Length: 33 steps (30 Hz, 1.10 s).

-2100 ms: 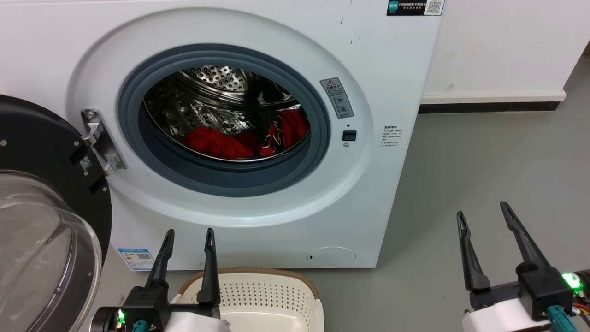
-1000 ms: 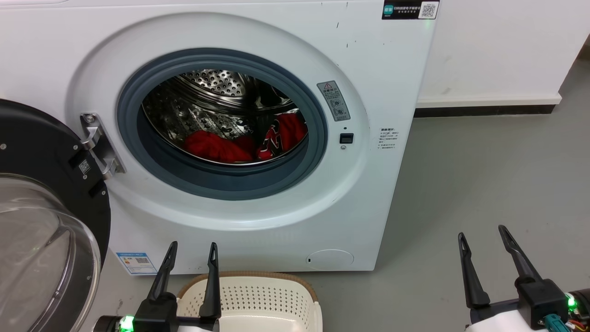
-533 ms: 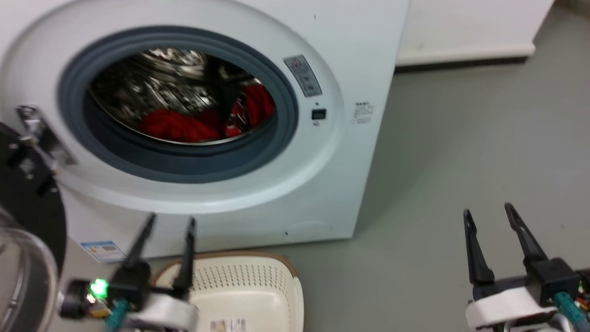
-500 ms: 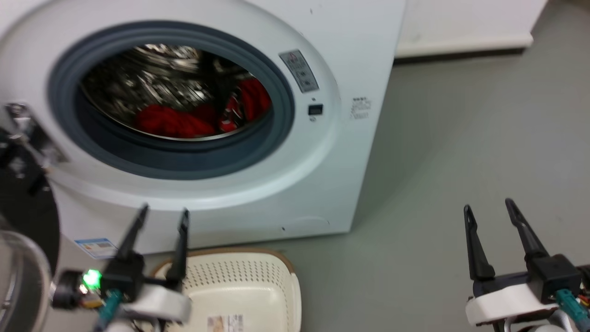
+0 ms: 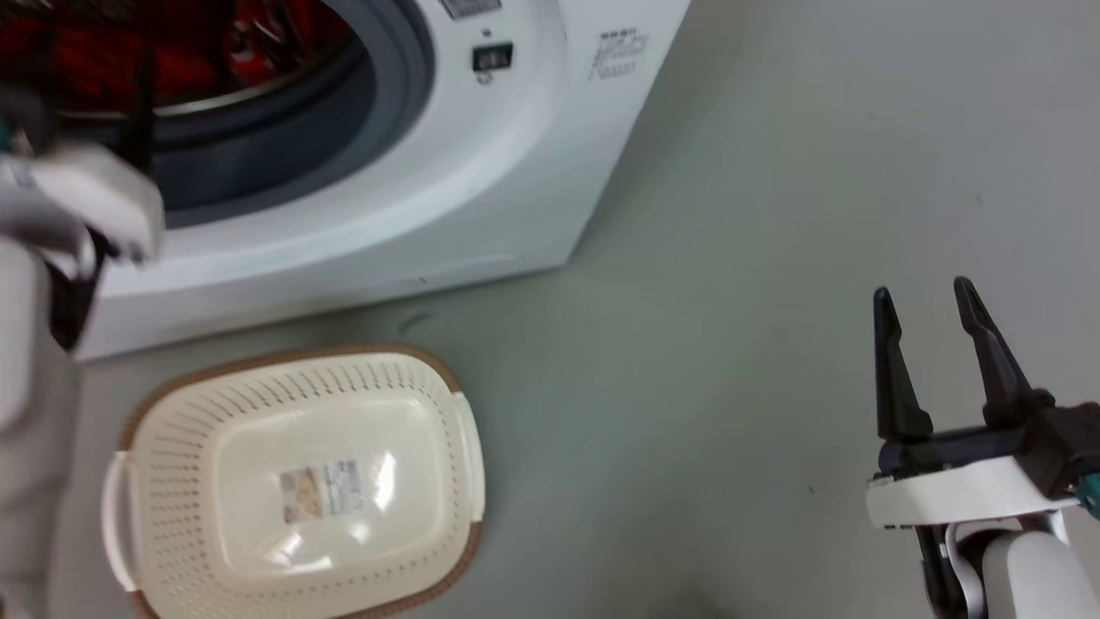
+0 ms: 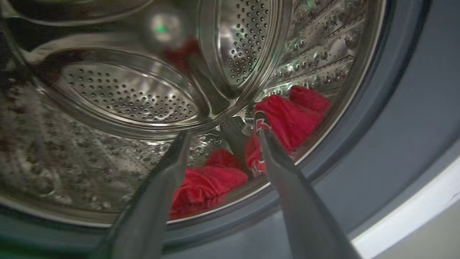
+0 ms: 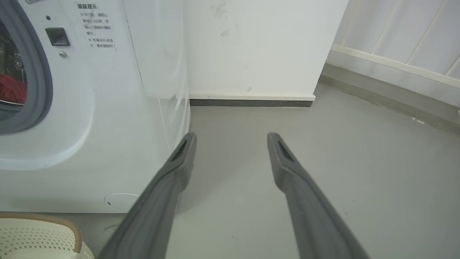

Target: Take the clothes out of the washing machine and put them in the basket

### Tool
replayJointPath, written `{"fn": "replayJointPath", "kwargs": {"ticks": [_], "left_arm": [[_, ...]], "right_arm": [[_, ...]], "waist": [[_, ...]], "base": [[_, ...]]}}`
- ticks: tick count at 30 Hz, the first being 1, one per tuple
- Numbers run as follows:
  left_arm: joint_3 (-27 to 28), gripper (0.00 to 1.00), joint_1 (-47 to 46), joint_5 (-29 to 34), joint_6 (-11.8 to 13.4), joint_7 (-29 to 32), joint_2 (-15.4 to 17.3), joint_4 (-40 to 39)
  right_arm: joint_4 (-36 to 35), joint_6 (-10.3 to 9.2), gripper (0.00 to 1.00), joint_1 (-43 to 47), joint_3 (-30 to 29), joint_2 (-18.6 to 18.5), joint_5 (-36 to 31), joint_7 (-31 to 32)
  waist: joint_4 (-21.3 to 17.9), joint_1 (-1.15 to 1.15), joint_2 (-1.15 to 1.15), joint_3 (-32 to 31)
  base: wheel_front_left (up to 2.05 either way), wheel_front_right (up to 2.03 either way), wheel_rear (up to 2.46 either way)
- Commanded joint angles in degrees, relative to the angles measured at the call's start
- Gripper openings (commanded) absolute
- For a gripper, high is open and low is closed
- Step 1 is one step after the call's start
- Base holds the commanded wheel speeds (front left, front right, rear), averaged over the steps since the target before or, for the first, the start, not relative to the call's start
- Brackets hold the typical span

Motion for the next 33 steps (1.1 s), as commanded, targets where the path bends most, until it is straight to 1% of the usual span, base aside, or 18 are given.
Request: {"fn": "replayJointPath", "kwargs": {"ticks": [1, 8, 9, 13, 17, 22, 26, 29, 33], "left_arm": [[-1.5, 1.0, -4.2, -0.9, 0.0, 3.0, 1.4, 2.0], [-11.0, 1.0, -25.3, -4.0, -0.1, 20.0, 8.3, 10.3], [-11.0, 1.0, -25.3, -4.0, -0.1, 20.0, 8.3, 10.3], [-14.7, 1.0, -35.0, -5.8, -0.1, 29.8, 10.7, 14.8], [-17.0, 1.0, -42.6, -7.3, -0.1, 39.6, 12.9, 18.3], [-19.2, 1.0, -48.2, -7.3, -0.1, 47.6, 14.8, 21.0], [-20.2, 1.0, -49.9, -7.9, 0.0, 52.6, 16.4, 22.7], [-21.4, 1.0, -50.1, -8.4, 0.0, 55.1, 17.6, 22.8], [-21.1, 1.0, -49.1, -9.6, 0.0, 56.5, 18.8, 23.1]], "right_arm": [[-0.5, -0.04, 1.0, -1.5, 0.4, 0.1, 0.6, -0.1], [-1.4, -0.04, 1.0, -3.8, 3.4, 0.1, 3.3, -0.1], [-1.4, -0.04, 1.0, -3.8, 3.4, 0.1, 3.3, -0.1], [-1.8, -0.04, 1.0, -3.8, 5.2, 0.1, 4.3, -0.1], [-2.1, -0.04, 1.0, -3.7, 6.6, 0.1, 5.3, -0.1], [-2.5, -0.04, 1.0, -3.5, 8.2, 0.1, 6.5, -0.1], [-2.6, -0.04, 1.0, -3.4, 9.2, 0.1, 6.9, -0.1], [-2.8, -0.04, 1.0, -3.4, 9.4, 0.1, 7.1, -0.1], [-2.9, -0.04, 1.0, -3.7, 9.9, 0.1, 7.5, -0.1]], "waist": [[-3.7, -0.02, 0.0, 7.0], [-6.7, -0.02, 0.0, 13.5], [-6.7, -0.02, 0.0, 13.5], [-8.5, -0.02, 0.0, 15.8], [-10.0, -0.02, 0.0, 17.7], [-11.2, -0.02, 0.0, 19.6], [-12.0, -0.02, 0.0, 20.5], [-12.1, -0.02, 0.0, 21.2], [-12.3, -0.02, 0.0, 22.1]], "base": [[0.0, 0.0, 0.0], [0.0, 0.0, 0.0], [0.0, 0.0, 0.0], [0.0, 0.0, 0.0], [0.0, 0.0, 0.0], [0.0, 0.0, 0.0], [0.0, 0.0, 0.0], [0.0, 0.0, 0.0], [0.0, 0.0, 0.0]]}}
